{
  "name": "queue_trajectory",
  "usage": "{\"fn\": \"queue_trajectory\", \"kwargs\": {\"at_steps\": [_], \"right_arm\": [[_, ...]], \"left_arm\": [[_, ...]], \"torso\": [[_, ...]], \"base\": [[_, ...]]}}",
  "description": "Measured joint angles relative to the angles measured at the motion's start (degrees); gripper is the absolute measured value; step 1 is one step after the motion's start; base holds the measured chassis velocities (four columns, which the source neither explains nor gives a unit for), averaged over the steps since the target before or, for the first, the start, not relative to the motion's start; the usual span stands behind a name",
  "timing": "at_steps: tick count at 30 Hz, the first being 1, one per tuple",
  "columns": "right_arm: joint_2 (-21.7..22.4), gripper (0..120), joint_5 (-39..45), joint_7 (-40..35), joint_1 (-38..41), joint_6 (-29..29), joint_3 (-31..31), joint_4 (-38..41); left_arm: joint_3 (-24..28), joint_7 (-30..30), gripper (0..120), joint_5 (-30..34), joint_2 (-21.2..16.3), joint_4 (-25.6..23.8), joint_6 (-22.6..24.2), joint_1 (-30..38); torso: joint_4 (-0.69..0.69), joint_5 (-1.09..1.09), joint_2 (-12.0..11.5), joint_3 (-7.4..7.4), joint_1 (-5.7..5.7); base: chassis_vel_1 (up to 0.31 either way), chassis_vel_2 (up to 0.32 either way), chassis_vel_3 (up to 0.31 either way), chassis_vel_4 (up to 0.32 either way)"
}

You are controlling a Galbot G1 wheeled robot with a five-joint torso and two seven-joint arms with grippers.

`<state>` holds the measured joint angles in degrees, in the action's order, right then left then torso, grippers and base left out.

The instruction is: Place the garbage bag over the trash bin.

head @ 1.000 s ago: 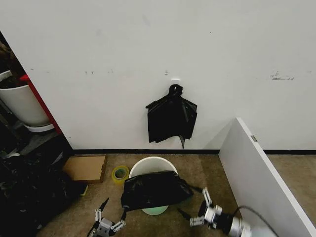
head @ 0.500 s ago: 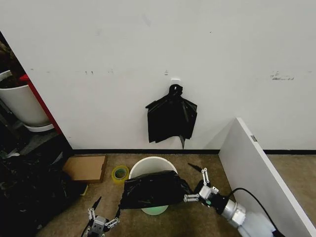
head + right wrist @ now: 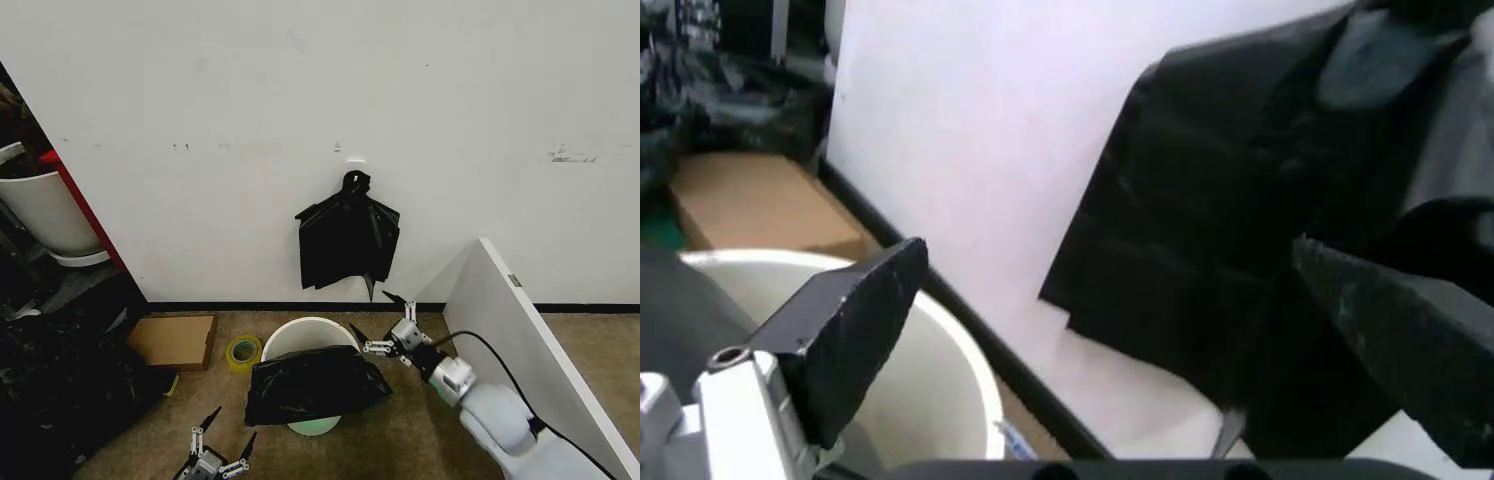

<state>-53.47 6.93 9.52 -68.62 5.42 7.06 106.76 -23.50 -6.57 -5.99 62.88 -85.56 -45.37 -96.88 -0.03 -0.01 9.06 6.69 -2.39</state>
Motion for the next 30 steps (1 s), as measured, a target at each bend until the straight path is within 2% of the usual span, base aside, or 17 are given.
{"fn": "queue_trajectory", "kwargs": {"at_steps": [5, 9, 11, 13, 15, 18, 19, 23, 24, 30], "right_arm": [[-0.7, 100, -1.9, 1.9, 5.9, -2.7, -3.8, -4.5], [-1.4, 100, -2.2, 7.9, 11.1, -10.4, -6.6, -7.3], [-1.4, 100, -2.2, 8.1, 11.2, -10.7, -6.6, -7.3], [-2.1, 100, -2.2, 12.8, 14.0, -15.9, -7.3, -8.1], [-3.1, 100, -1.6, 15.5, 17.7, -21.1, -9.1, -9.6], [-5.5, 100, 2.9, 14.6, 22.2, -29.8, -11.3, -12.4], [-5.5, 100, 2.9, 14.6, 22.2, -29.8, -11.3, -12.4], [-7.9, 100, 9.3, 11.5, 24.9, -43.2, -11.5, -13.8], [-8.2, 100, 10.2, 11.2, 25.1, -45.1, -11.3, -13.9], [-9.2, 100, 12.8, 10.8, 25.6, -48.2, -10.6, -15.8]], "left_arm": [[-2.4, -1.1, 100, -4.9, 0.6, 1.1, -2.1, 0.8], [-4.0, -1.1, 100, -4.3, 1.1, -0.7, -2.2, 0.3], [-4.2, -1.3, 100, -4.2, 1.2, -0.9, -2.2, 0.2], [-5.5, -3.9, 100, -2.1, 1.3, -2.6, -2.2, -0.5], [-7.1, -9.8, 100, 2.3, 1.5, -4.7, -2.2, -1.2], [-9.3, -14.2, 100, 7.5, 2.3, -7.1, -2.1, -1.6], [-9.3, -14.2, 100, 7.5, 2.3, -7.1, -2.1, -1.6], [-9.6, -14.4, 100, 8.4, 2.9, -8.5, -2.0, -1.9], [-9.6, -14.4, 100, 8.5, 2.9, -8.7, -2.0, -1.9], [-9.6, -13.8, 100, 8.4, 3.5, -9.4, -1.9, -1.7]], "torso": [[0.02, 0.00, 0.0, 0.00, 0.00], [0.02, -0.01, 0.0, 0.00, 0.00], [0.02, -0.01, 0.0, 0.00, 0.00], [0.01, 0.01, 0.0, 0.00, 0.00], [0.02, 0.00, 0.0, 0.00, 0.00], [0.02, 0.00, 0.0, 0.00, 0.00], [0.02, 0.00, 0.0, 0.00, 0.00], [0.03, 0.00, 0.0, 0.00, 0.00], [0.03, 0.00, 0.0, 0.00, 0.00], [0.01, 0.00, 0.0, -0.01, 0.00]], "base": [[0.000, 0.000, 0.000, 0.000], [0.000, 0.000, 0.000, 0.000], [0.000, 0.000, 0.000, 0.000], [0.000, 0.000, 0.000, 0.000], [0.000, 0.000, 0.000, 0.000], [0.000, 0.000, 0.000, 0.000], [0.000, 0.000, 0.000, 0.000], [0.000, 0.000, 0.000, 0.000], [0.000, 0.000, 0.000, 0.000], [0.000, 0.000, 0.000, 0.000]]}}
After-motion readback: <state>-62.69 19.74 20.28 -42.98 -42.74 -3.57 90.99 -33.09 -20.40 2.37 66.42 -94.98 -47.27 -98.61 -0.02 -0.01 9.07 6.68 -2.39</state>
